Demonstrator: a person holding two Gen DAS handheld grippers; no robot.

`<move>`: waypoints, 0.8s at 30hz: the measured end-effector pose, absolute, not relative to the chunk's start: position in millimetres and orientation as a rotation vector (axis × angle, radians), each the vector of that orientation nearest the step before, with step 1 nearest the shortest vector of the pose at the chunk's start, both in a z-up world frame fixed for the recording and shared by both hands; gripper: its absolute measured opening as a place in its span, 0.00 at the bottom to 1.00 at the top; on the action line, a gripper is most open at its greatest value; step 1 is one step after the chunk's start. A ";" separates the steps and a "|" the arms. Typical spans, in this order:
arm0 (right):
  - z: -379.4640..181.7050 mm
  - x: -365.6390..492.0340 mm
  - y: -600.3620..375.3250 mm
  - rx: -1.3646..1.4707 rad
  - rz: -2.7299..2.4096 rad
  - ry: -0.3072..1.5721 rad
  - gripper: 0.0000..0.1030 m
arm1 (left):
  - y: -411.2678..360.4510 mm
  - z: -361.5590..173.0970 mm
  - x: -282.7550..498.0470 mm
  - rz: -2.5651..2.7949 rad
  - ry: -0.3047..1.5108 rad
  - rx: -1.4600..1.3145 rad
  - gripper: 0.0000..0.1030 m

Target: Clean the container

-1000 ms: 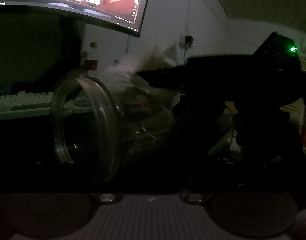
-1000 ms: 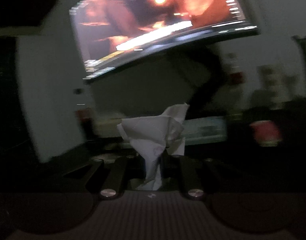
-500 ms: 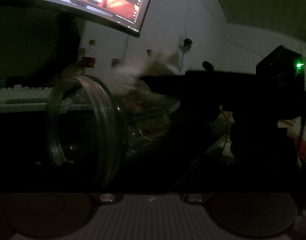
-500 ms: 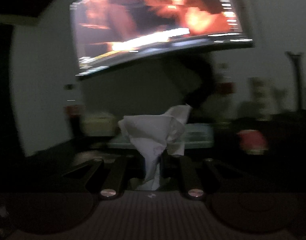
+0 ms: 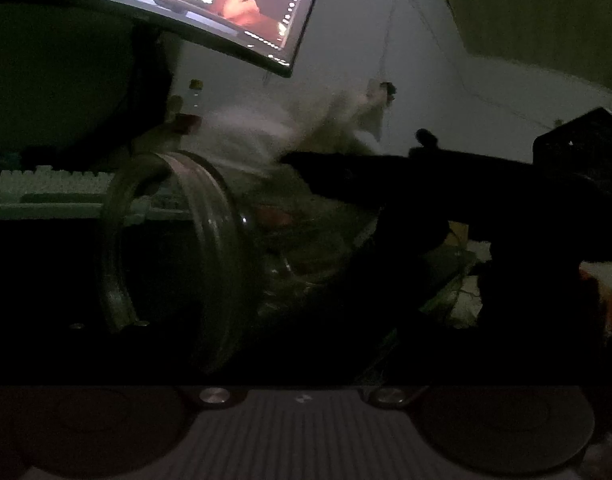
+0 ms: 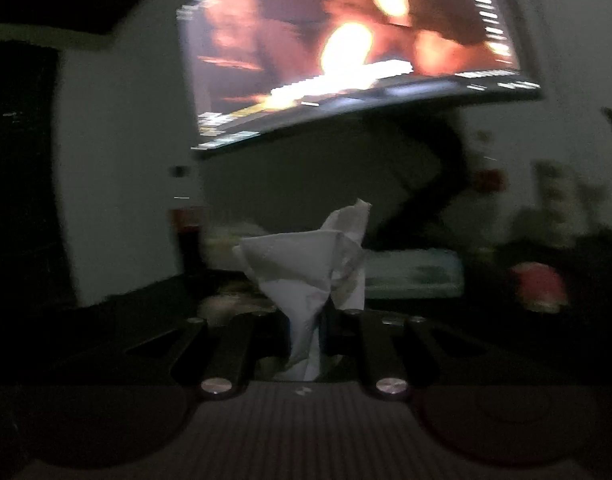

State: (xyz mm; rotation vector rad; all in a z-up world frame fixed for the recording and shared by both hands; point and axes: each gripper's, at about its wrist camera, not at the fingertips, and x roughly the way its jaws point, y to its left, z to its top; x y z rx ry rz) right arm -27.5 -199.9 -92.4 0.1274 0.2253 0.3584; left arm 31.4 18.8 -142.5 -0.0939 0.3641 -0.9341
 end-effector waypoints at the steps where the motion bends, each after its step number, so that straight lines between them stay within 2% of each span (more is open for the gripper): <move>1: -89.0 -25.5 -202.6 0.127 0.337 0.253 0.13 | 19.5 -141.0 32.8 -0.926 0.374 -0.101 0.99; 7: -73.4 -18.2 -193.7 0.150 0.468 0.371 0.14 | 19.5 -134.5 38.9 -0.882 0.429 -0.122 0.99; 21: -78.6 1.6 -207.5 0.029 0.379 0.363 0.14 | 2.7 -134.4 42.0 -0.868 0.411 -0.031 0.98; 22: -78.4 2.2 -208.3 0.023 0.381 0.362 0.14 | -0.3 -133.6 40.9 -0.862 0.408 -0.028 0.90; 23: -78.5 2.4 -209.5 0.022 0.386 0.360 0.14 | -2.4 -132.4 39.1 -0.864 0.399 -0.025 0.52; 24: -78.7 2.6 -211.3 0.025 0.393 0.356 0.14 | -4.3 -130.6 37.2 -0.882 0.391 -0.021 0.28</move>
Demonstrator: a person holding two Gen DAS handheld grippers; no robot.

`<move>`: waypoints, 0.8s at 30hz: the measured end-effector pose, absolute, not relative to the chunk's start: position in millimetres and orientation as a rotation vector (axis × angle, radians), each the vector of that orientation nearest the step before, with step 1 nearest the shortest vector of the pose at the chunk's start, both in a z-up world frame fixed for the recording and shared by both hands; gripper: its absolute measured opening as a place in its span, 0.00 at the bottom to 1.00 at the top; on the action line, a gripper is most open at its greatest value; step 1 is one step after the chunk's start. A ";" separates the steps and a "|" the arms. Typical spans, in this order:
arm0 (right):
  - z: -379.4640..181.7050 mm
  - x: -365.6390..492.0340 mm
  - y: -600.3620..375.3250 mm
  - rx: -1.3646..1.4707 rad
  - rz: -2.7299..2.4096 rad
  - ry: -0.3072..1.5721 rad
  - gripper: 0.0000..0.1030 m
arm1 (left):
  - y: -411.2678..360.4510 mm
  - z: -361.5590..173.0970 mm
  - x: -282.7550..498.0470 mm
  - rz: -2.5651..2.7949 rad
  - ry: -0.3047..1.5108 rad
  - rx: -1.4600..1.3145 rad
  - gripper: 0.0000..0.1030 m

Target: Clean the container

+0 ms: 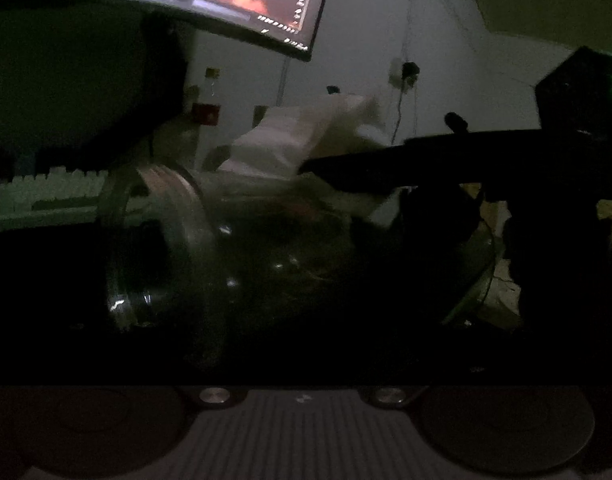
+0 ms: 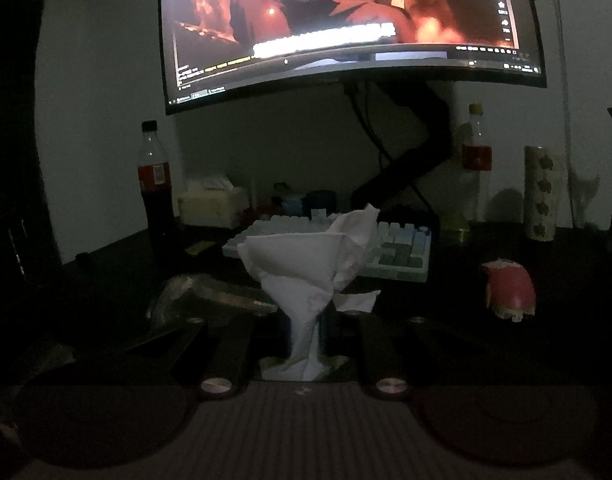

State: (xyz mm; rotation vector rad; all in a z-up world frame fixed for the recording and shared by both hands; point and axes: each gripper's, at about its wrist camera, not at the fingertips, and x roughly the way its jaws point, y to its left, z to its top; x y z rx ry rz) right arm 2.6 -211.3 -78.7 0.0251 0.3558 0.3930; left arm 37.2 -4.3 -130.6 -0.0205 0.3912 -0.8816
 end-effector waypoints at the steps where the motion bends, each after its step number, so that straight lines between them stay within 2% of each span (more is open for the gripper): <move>1: -78.9 3.1 -213.5 0.030 0.402 0.352 0.14 | -6.0 -128.6 35.7 -0.899 0.385 -0.020 0.12; 3: -78.5 4.9 -217.6 0.044 0.414 0.341 0.14 | -8.5 -125.3 32.0 -0.906 0.361 -0.031 0.08; 6: -74.6 7.5 -225.5 0.066 0.425 0.317 0.14 | -9.0 -120.4 32.1 -0.845 0.347 -0.067 0.07; 12: -58.5 11.2 -232.7 0.070 0.497 0.263 0.14 | 17.5 -121.4 62.6 -0.845 0.517 -0.413 0.11; 13: -57.5 12.5 -232.0 0.066 0.523 0.257 0.14 | 19.9 -122.1 62.8 -0.838 0.517 -0.420 0.24; 14: -57.6 15.0 -231.5 0.067 0.558 0.254 0.14 | 20.0 -121.8 59.0 -0.815 0.488 -0.377 0.50; 16: -61.8 24.6 -231.6 0.083 0.634 0.267 0.14 | 17.3 -121.7 46.4 -0.761 0.407 -0.253 0.70; 19: -71.4 43.5 -228.4 0.090 0.708 0.286 0.13 | 11.7 -127.8 39.4 -0.763 0.371 -0.110 0.70; 24: -75.3 54.1 -217.9 0.080 0.836 0.286 0.13 | 1.8 -134.5 38.8 -0.710 0.396 -0.029 0.70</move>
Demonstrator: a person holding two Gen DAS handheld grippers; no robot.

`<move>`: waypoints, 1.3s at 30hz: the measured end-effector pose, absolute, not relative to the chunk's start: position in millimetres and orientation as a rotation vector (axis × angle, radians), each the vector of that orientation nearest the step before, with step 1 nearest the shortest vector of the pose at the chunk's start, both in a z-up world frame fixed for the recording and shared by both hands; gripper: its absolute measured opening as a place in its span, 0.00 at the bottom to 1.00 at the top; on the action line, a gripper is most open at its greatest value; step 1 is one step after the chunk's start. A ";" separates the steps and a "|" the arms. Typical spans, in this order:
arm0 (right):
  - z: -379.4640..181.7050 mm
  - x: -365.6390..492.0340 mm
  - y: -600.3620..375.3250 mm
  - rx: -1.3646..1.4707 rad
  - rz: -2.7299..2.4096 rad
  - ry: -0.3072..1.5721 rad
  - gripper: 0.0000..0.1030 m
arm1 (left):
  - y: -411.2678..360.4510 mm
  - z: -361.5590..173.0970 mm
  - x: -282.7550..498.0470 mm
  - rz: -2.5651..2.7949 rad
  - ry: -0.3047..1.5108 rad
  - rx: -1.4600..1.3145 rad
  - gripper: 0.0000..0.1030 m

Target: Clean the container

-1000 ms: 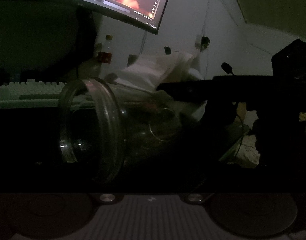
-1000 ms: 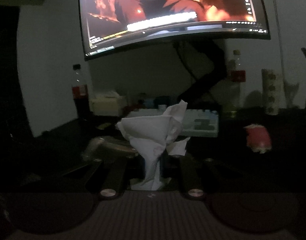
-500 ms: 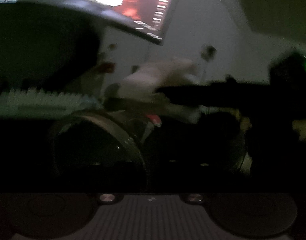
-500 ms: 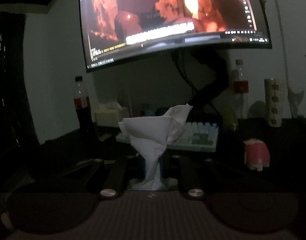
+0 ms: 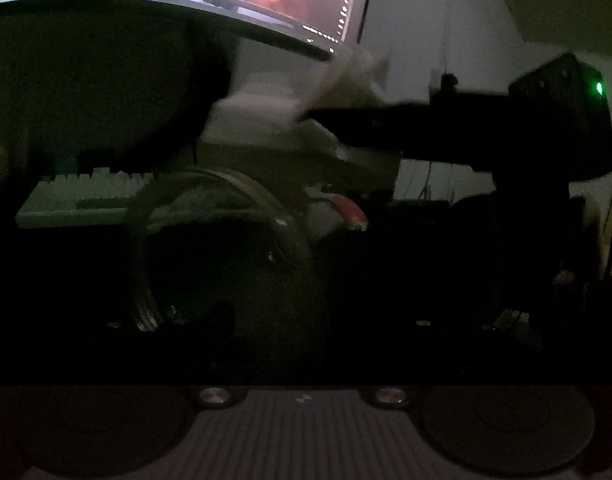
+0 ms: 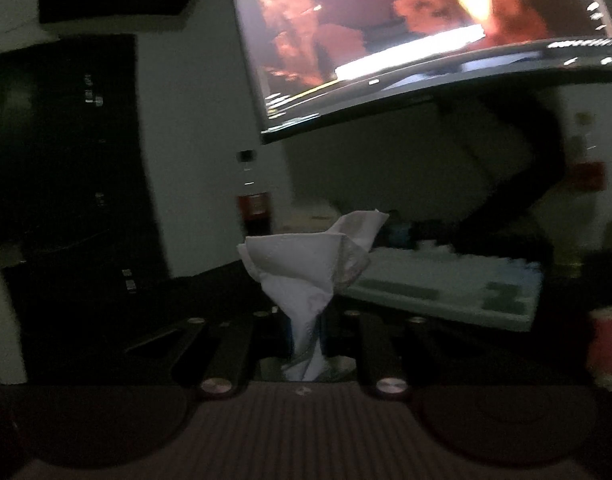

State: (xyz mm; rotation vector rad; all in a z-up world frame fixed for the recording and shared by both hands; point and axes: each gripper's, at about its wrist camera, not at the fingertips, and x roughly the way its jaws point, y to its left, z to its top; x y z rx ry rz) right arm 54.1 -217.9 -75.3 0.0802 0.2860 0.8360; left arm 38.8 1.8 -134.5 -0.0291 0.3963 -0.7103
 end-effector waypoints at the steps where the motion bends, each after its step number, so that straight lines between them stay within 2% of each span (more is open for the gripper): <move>1: -76.8 52.1 -213.5 0.065 0.858 0.285 0.13 | 0.3 -133.9 38.8 -0.699 0.399 -0.020 0.70; 5: -86.2 48.8 -198.4 -0.003 0.848 0.297 0.14 | -2.6 -132.9 39.3 -0.661 0.403 -0.019 0.70; 14: -94.6 76.3 -221.2 0.065 0.578 0.317 0.14 | -4.1 -127.1 42.9 -0.654 0.436 -0.038 0.71; 21: -91.8 39.5 -184.8 -0.078 0.761 0.253 0.14 | -3.8 -125.3 47.0 -0.666 0.455 -0.093 0.71; 28: -91.3 62.0 -219.1 0.026 0.684 0.325 0.14 | -13.1 -123.7 39.5 -0.643 0.454 -0.049 0.72; 34: -93.0 64.7 -223.8 0.166 0.953 0.342 0.14 | -14.4 -124.1 43.7 -0.645 0.457 -0.056 0.73; 35: -95.8 68.5 -223.1 0.193 0.968 0.357 0.20 | -14.8 -124.0 43.7 -0.644 0.457 -0.055 0.73; 36: -98.1 70.6 -223.4 0.214 0.964 0.356 0.21 | -15.2 -123.9 43.8 -0.643 0.457 -0.054 0.73; 38: -98.5 71.7 -226.7 0.226 0.912 0.331 0.37 | -16.1 -123.7 43.8 -0.640 0.455 -0.045 0.74; 39: -97.1 71.8 -228.5 0.221 0.876 0.320 0.40 | -16.1 -123.6 44.0 -0.640 0.455 -0.042 0.74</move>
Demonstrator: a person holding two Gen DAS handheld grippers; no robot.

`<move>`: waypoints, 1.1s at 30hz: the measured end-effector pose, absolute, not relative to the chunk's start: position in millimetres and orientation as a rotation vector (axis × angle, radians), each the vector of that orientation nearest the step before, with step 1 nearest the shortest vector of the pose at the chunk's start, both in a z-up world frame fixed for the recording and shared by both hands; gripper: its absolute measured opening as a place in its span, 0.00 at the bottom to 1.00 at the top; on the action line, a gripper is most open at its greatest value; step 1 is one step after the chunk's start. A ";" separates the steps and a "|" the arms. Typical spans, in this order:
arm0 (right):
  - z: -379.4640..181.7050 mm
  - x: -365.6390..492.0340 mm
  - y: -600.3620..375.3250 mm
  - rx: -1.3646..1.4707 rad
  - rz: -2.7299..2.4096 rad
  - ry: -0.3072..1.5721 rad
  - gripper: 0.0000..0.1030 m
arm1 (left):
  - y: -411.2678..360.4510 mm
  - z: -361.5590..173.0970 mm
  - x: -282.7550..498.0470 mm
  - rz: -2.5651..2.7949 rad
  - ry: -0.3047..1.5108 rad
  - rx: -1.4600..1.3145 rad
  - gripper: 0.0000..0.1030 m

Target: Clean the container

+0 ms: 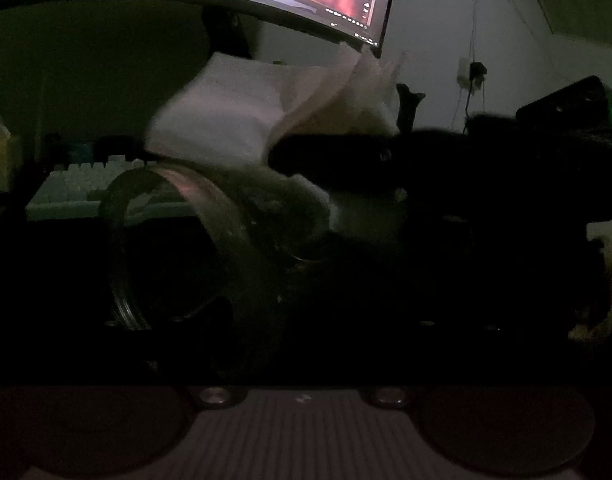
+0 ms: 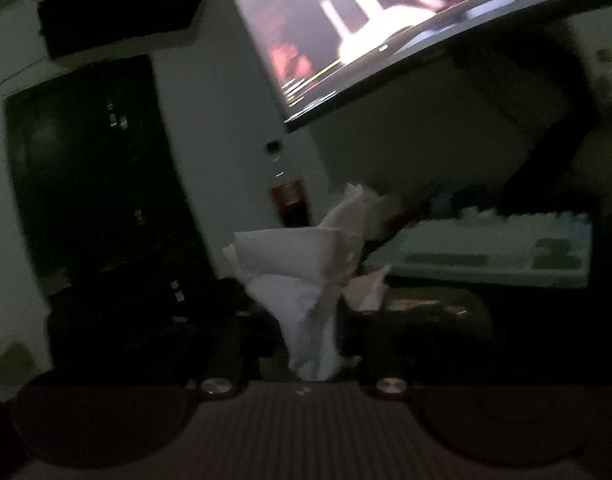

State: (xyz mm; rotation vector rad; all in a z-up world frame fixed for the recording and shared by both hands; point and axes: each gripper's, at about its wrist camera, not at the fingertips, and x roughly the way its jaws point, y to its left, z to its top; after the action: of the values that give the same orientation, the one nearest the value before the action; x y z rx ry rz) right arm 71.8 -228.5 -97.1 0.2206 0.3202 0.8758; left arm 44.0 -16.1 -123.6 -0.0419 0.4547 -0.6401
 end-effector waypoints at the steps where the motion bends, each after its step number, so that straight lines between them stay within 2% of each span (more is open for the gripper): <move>1: -95.4 70.8 -229.7 0.201 0.834 0.304 0.49 | -15.6 -123.7 44.3 -0.643 0.455 -0.044 0.75; 2: -93.5 68.9 -230.1 0.169 0.791 0.284 0.60 | -15.1 -123.7 44.8 -0.648 0.455 -0.048 0.76; 3: -92.4 66.8 -230.3 0.137 0.754 0.264 0.63 | -15.0 -123.8 45.2 -0.650 0.455 -0.049 0.76; 13: -90.8 49.0 -216.5 -0.055 0.686 0.176 0.62 | -15.6 -123.1 45.5 -0.648 0.453 -0.041 0.79; 15: -93.0 48.5 -208.7 -0.081 0.694 0.189 0.66 | -16.3 -123.0 45.3 -0.645 0.452 -0.038 0.79; 17: -97.6 49.0 -202.2 -0.089 0.712 0.216 0.93 | -17.3 -123.0 44.2 -0.642 0.451 -0.033 0.81; 18: -100.7 49.2 -200.0 -0.086 0.724 0.225 0.95 | -17.4 -123.0 43.8 -0.644 0.451 -0.033 0.82; 22: -106.1 52.6 -201.0 -0.024 0.778 0.241 0.99 | -16.8 -123.4 42.6 -0.644 0.449 -0.035 0.84; 27: -104.6 69.1 -223.9 0.183 0.856 0.278 0.99 | -18.2 -123.5 42.0 -0.642 0.447 -0.033 0.84; 28: -104.1 73.9 -229.7 0.236 0.869 0.290 0.97 | -18.7 -123.5 41.7 -0.642 0.447 -0.032 0.84; 30: -103.0 80.0 -236.1 0.291 0.855 0.307 0.87 | -20.2 -123.7 40.8 -0.640 0.446 -0.033 0.85; 32: -101.4 82.2 -237.1 0.273 0.802 0.310 0.54 | -4.8 -125.8 52.1 -0.674 0.447 -0.026 0.88; 33: -100.7 81.5 -235.1 0.240 0.762 0.305 0.44 | -5.6 -126.1 51.7 -0.670 0.445 -0.022 0.89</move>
State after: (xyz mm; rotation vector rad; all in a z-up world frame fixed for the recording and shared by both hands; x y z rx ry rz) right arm 81.5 -235.1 -100.7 0.2405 0.3050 0.7625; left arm 51.7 -5.6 -126.1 -0.0223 0.4453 -0.6703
